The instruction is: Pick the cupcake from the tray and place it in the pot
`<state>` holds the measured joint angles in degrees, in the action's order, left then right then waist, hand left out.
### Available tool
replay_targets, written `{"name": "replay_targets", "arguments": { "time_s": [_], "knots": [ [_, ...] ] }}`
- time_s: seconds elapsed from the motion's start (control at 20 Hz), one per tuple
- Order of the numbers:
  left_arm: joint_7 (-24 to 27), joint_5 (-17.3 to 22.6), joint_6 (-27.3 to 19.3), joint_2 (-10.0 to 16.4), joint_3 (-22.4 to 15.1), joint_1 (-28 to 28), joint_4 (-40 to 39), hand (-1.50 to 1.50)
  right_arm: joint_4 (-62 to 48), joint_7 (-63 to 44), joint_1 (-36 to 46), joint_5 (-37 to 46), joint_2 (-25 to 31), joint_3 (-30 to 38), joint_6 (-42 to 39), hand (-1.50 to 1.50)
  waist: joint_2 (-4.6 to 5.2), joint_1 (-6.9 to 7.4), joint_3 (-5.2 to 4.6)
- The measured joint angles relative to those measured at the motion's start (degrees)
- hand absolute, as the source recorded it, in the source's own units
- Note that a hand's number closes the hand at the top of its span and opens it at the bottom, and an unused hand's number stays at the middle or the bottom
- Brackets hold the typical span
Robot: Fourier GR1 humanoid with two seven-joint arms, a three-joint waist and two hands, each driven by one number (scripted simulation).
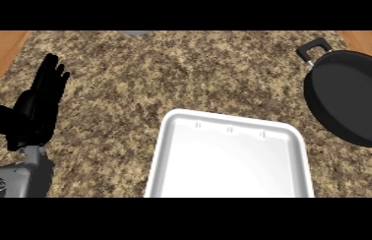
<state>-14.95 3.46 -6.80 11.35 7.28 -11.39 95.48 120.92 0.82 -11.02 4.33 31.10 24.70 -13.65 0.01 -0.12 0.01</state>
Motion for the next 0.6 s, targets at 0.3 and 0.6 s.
{"name": "replay_targets", "arguments": {
  "time_s": [0.3,0.6],
  "knots": [
    [0.2,-0.3,-0.1,-0.5,-0.1,-1.6,-1.6,0.00,-16.3,1.9,10.7,-0.8,2.1,0.6,-1.3,1.50,0.12,0.43,0.01],
    [1.1,-0.6,0.2,-0.9,-0.6,-1.7,-2.0,0.00,-26.7,9.2,15.8,13.5,4.6,-0.9,7.4,1.50,0.46,1.38,0.04]
  ]
}}
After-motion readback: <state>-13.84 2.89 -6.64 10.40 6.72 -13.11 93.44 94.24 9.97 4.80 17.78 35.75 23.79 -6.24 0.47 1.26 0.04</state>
